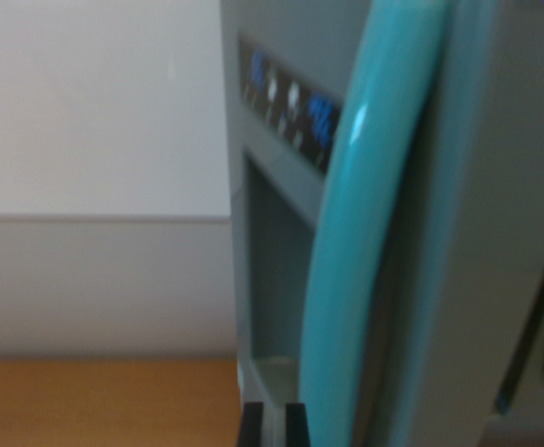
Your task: Close fridge door
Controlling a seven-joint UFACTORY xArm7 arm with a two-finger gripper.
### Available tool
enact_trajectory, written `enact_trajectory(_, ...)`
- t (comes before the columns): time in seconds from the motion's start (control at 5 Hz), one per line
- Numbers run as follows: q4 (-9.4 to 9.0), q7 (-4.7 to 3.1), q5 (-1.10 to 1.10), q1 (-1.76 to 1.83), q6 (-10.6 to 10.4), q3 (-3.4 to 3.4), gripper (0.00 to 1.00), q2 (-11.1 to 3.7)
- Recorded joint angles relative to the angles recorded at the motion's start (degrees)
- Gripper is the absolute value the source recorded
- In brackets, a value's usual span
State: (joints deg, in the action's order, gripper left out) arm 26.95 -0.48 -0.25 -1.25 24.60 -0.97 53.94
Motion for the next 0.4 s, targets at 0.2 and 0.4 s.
enact_trajectory(0.2,0.5,0.0,0.0,0.02,0.0,-0.66,1.0,-2.46)
enact_trajectory(0.4,0.5,0.0,0.0,0.02,0.0,-0.66,1.0,-2.46)
